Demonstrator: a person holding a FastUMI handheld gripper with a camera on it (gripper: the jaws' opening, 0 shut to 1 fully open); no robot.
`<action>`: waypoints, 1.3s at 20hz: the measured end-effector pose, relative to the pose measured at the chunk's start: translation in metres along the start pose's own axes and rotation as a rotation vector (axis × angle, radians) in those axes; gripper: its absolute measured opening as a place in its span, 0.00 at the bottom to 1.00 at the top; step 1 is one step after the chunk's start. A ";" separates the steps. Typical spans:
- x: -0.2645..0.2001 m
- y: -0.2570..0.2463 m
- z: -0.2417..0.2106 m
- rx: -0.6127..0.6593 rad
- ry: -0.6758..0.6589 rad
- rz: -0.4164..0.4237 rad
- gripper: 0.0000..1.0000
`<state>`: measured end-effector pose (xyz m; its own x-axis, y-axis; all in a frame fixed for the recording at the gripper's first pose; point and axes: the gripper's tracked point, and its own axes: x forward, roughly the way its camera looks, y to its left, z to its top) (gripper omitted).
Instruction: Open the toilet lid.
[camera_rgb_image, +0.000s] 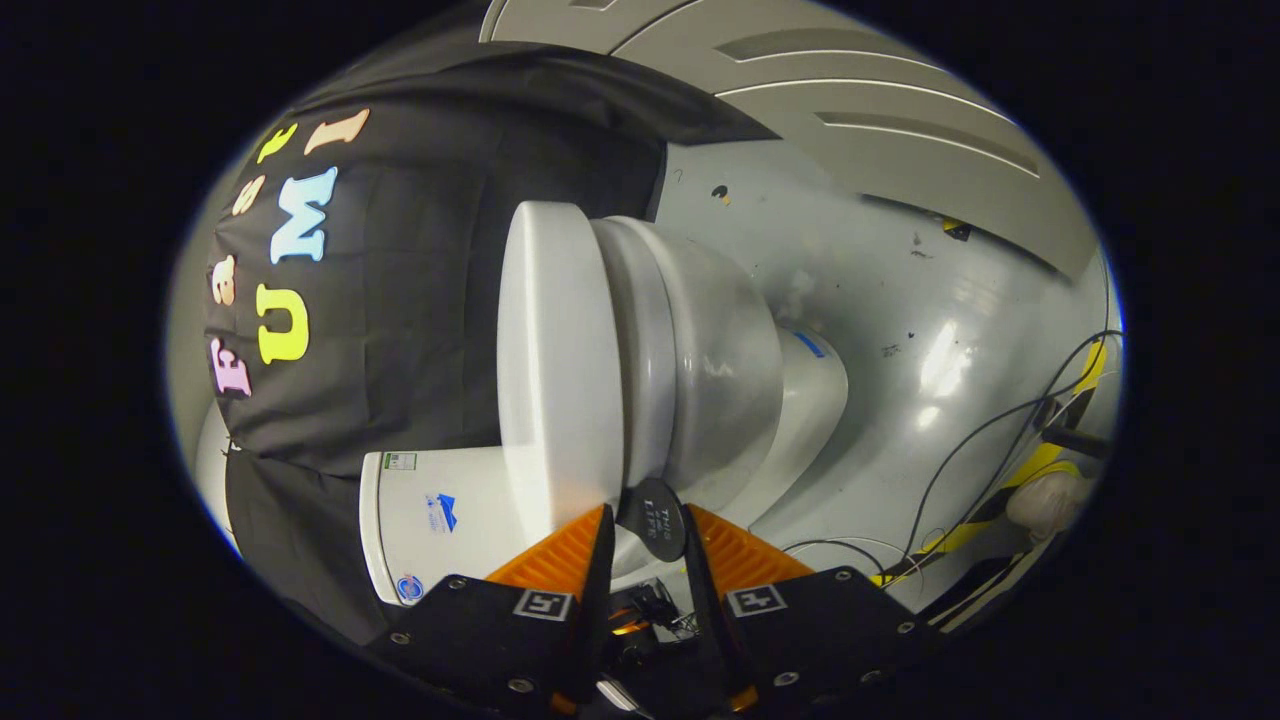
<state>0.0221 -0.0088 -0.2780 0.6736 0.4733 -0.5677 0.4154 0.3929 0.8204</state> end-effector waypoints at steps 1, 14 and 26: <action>0.000 -0.001 -0.001 0.011 0.004 -0.002 0.28; -0.010 0.012 0.004 -0.043 -0.047 -0.027 0.00; -0.032 0.055 0.003 -0.197 -0.148 -0.062 0.00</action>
<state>0.0257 -0.0050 -0.2149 0.7387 0.3281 -0.5887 0.3418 0.5704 0.7468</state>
